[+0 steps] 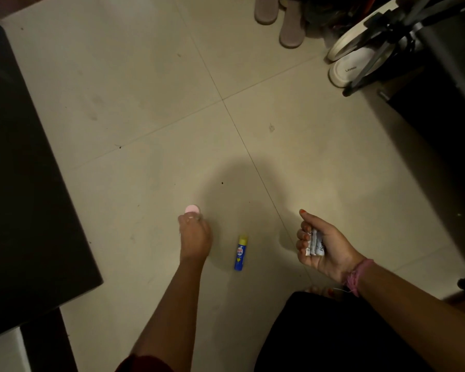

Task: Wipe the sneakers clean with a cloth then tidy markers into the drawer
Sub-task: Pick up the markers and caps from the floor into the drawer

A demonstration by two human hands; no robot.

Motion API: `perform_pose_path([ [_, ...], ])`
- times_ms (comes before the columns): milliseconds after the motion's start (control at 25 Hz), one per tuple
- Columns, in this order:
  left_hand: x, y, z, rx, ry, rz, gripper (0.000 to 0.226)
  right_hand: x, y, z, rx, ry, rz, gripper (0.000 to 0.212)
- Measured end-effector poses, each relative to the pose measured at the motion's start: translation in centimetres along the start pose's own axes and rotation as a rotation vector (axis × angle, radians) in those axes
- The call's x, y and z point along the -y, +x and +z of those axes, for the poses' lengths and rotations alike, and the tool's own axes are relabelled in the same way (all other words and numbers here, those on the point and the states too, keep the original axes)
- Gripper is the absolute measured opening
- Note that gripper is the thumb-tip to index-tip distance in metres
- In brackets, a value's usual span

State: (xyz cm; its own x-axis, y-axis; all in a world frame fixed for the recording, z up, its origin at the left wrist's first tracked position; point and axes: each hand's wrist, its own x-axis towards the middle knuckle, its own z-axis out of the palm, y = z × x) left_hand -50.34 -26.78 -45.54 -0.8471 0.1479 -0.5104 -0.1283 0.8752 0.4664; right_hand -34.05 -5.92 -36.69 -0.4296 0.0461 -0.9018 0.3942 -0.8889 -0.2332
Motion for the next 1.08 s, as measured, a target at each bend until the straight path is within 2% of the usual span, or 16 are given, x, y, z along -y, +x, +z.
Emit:
perform_pose_path([
  [40,1.6,0.4,-0.2,-0.072,0.064,0.016,0.020,0.0,0.0,0.2,-0.001,-0.008,-0.002,0.036],
  [80,2.9,0.9,-0.5,-0.073,0.123,-0.032,0.022,0.0,0.0,0.4,0.003,-0.015,0.000,0.036],
  [200,4.5,2.1,-0.7,0.044,0.226,-0.144,0.039,0.0,0.0,0.7,0.009,-0.015,0.011,0.036],
  [360,3.8,2.1,0.1,0.109,0.353,-0.088,0.038,0.4,-0.3,0.7,0.019,0.016,0.028,0.030],
  [440,4.2,1.2,1.0,0.097,0.237,0.003,0.031,0.7,-0.5,1.0,0.027,0.040,0.042,0.019],
  [520,3.3,-0.9,1.7,0.097,0.034,0.040,0.039,1.7,-1.5,0.7,0.051,0.061,0.031,0.014],
  [600,0.6,-4.1,1.4,0.132,-0.266,-0.052,0.040,2.8,-3.0,0.5,0.090,0.062,0.017,0.015],
  [720,-4.7,-9.8,0.2,0.287,-0.732,-0.208,0.028,4.2,-7.1,0.2,0.144,0.078,-0.024,0.017],
  [800,-8.4,-13.2,-1.3,0.389,-0.913,-0.237,0.025,4.8,-10.4,0.1,0.162,0.092,-0.055,0.019],
  [960,-15.2,-19.9,-5.1,0.583,-0.975,-0.127,0.022,5.0,-18.5,-0.3,0.174,0.172,-0.139,0.032],
  [1080,-19.2,-24.7,-7.6,0.708,-0.920,-0.043,0.018,4.1,-25.4,-0.8,0.154,0.280,-0.251,0.026],
])
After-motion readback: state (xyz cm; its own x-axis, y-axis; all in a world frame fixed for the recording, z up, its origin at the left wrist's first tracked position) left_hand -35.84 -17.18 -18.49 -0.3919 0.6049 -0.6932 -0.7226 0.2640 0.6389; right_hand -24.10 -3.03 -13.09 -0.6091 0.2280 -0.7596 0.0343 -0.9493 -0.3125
